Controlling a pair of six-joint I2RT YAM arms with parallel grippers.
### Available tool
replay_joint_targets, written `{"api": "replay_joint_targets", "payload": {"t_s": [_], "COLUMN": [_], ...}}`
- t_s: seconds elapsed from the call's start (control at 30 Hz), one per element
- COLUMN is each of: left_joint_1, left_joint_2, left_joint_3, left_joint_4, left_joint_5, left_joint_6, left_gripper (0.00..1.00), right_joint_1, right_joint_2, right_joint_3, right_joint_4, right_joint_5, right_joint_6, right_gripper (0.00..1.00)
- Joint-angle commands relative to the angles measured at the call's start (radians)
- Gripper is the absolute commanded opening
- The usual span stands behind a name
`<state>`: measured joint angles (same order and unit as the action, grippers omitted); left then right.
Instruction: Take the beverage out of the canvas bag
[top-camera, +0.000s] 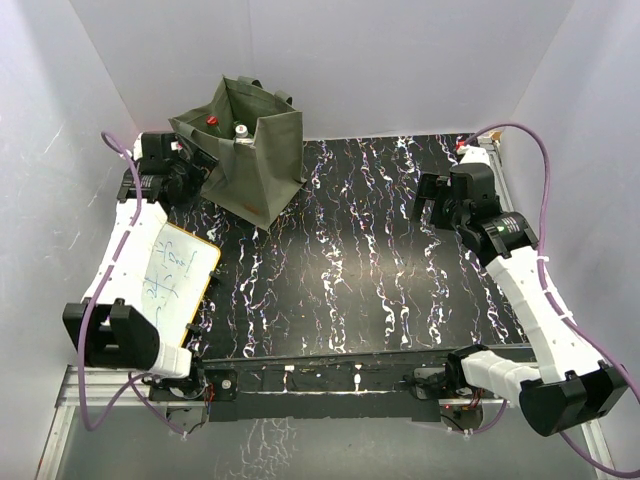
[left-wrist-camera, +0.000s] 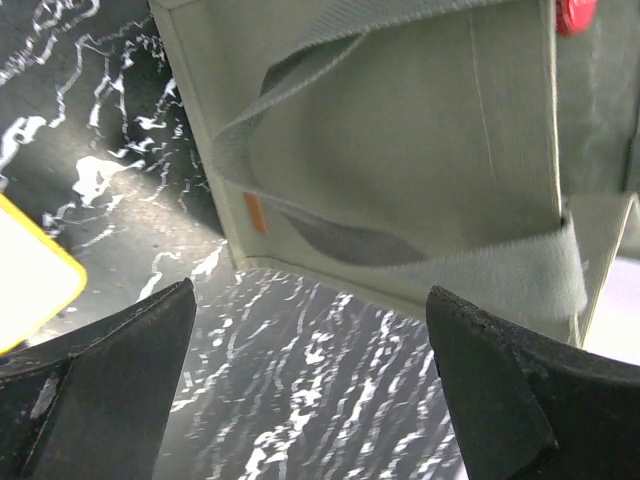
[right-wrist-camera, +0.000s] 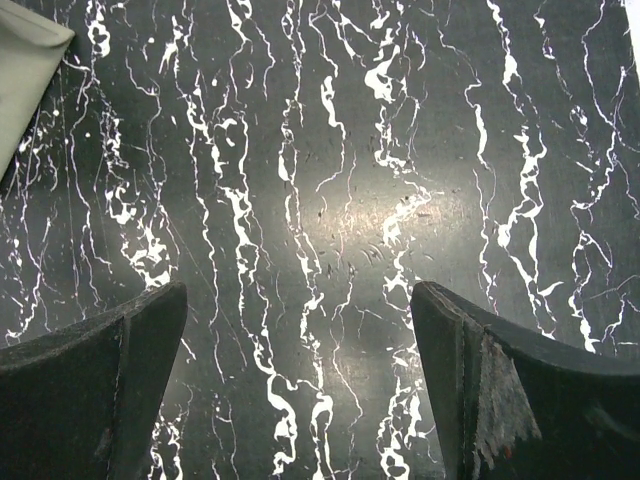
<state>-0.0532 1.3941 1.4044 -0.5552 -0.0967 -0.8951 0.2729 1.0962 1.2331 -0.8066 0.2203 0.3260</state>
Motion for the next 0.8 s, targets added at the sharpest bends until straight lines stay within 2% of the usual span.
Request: {"api": "replay_joint_targets", "payload": {"t_s": [0.0, 0.2, 0.43, 0.53, 0.63, 0.77], "left_joint_1": [0.021, 0.029, 0.031, 0.032, 0.021, -0.015], "left_joint_2": [0.073, 0.171, 0.147, 0.177, 0.229, 0.260], "left_joint_3": [0.085, 0.208, 0.207, 0.241, 0.342, 0.423], "left_joint_4": [-0.002, -0.009, 0.035, 0.034, -0.020, -0.098], "left_joint_5": [0.052, 0.065, 0.051, 0.077, 0.077, 0.034], "left_joint_6": [-0.261, -0.421, -0.546, -0.557, -0.536, -0.499], "left_gripper": [0.97, 0.97, 0.97, 0.93, 0.87, 0.86], "right_joint_1": [-0.018, -0.026, -0.028, -0.028, -0.029, -0.029], "right_joint_2": [-0.040, -0.052, -0.062, -0.069, -0.070, -0.062], "right_joint_3": [-0.027, -0.059, -0.081, -0.094, -0.101, -0.104], "right_joint_4": [0.069, 0.100, 0.122, 0.130, 0.135, 0.145], "right_joint_5": [-0.049, -0.050, -0.029, -0.025, -0.035, -0.046], "right_joint_6": [-0.024, -0.033, -0.036, -0.033, -0.027, -0.010], "right_gripper": [0.98, 0.98, 0.98, 0.98, 0.98, 0.98]}}
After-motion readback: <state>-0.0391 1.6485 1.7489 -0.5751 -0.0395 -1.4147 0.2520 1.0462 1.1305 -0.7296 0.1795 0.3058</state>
